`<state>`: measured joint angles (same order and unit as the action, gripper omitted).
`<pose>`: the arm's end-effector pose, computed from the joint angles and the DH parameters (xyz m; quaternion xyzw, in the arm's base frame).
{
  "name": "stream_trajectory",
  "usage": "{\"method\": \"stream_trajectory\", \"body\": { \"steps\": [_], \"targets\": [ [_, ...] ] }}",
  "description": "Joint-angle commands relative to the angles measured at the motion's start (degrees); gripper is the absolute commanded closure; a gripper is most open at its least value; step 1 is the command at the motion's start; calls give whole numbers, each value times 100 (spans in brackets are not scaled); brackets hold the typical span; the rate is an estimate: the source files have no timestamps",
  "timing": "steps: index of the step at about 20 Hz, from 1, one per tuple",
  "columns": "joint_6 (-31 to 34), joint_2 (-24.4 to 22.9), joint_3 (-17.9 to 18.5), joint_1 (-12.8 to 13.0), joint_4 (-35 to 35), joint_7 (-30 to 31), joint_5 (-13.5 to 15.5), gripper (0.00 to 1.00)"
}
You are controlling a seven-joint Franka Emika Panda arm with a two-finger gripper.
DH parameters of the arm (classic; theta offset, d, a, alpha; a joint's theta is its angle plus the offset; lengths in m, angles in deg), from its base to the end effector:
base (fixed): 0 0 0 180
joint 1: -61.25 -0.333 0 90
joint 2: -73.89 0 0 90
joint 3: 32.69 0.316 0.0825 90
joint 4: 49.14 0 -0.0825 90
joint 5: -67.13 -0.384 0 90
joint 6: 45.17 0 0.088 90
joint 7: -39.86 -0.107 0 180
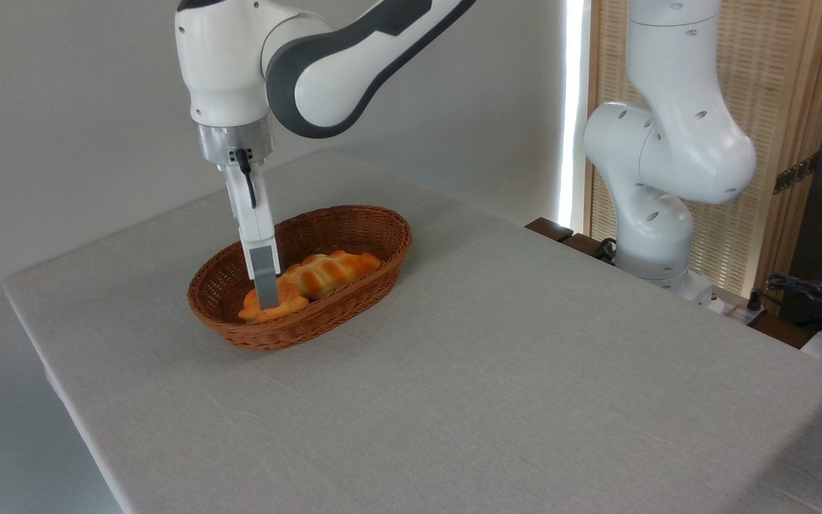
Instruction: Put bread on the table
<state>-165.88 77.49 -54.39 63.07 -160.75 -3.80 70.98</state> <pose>0.5338 -0.2321 0.4589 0.8403 -0.5382 0.0564 0.0319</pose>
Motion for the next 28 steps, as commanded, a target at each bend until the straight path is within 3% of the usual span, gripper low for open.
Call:
{"method": "stream_trajectory", "body": {
  "steps": [1, 7, 15, 16, 17, 19, 23, 28],
  "targets": [
    [-111, 0, -19, -42, -63, -423, -244, 0],
    [-120, 70, -10, -42, -71, -468, -587, 0],
    [-129, 184, -28, -42, -80, -468, -596, 1],
    [-129, 202, -28, -42, -80, -476, -596, 8],
    [-129, 202, -28, -42, -71, -468, -596, 33],
    [-129, 193, -37, -42, -71, -468, -596, 63],
    [-111, 176, -37, -42, -71, -503, -596, 83],
    [-103, 176, -72, -42, -71, -503, -596, 91]
  ]
}}
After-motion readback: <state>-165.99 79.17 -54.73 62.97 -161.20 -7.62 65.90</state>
